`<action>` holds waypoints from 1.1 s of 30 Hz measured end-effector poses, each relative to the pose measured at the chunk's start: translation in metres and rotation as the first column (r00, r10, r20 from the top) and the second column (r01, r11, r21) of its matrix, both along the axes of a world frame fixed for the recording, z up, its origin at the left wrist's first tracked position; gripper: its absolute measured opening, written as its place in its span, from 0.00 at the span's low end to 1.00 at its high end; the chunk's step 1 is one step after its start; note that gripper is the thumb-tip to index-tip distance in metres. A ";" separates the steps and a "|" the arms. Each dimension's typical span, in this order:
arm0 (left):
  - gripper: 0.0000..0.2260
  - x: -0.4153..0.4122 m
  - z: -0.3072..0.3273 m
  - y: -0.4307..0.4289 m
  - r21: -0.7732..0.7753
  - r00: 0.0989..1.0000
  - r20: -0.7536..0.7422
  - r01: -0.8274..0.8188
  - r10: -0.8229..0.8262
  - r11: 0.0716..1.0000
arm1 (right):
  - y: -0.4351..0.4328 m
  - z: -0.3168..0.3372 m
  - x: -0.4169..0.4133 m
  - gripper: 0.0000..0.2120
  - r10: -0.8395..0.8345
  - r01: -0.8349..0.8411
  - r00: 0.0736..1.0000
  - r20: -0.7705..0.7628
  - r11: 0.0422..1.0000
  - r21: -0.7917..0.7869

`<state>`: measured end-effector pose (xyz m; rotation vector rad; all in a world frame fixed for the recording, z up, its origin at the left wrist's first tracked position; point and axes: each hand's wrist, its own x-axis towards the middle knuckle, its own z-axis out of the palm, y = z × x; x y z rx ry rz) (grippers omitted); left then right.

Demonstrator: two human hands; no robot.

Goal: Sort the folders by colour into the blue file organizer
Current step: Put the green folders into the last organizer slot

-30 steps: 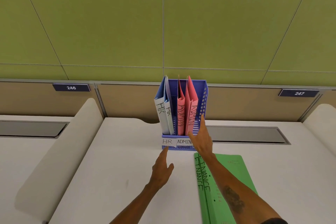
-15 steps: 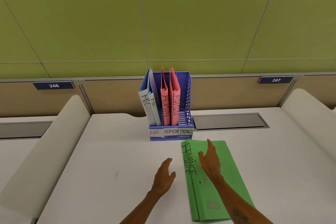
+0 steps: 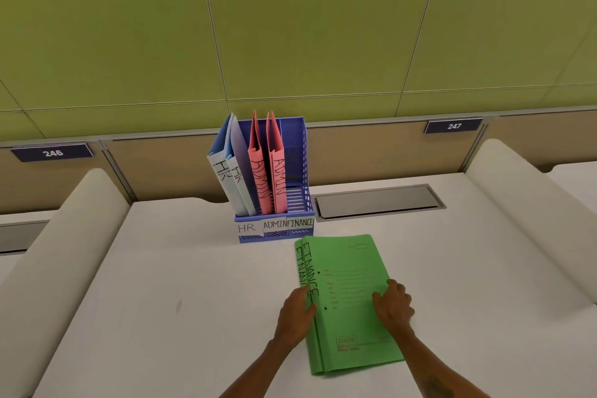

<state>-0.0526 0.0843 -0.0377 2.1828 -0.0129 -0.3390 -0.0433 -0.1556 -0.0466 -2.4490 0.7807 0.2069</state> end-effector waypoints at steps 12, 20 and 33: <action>0.16 0.007 0.011 -0.037 0.017 0.987 -0.070 -0.145 0.146 0.989 | -0.017 0.000 0.003 0.19 0.042 -0.042 0.999 0.030 0.999 -0.005; 0.09 0.017 0.018 -0.048 -0.120 0.931 -0.196 -0.335 0.309 0.935 | -0.017 0.003 0.004 0.19 0.024 -0.024 0.999 0.034 1.000 0.014; 0.40 0.008 0.038 -0.070 -0.493 0.955 -0.230 -0.281 0.188 0.823 | -0.013 0.017 0.002 0.21 0.010 -0.007 1.000 -0.025 0.994 0.108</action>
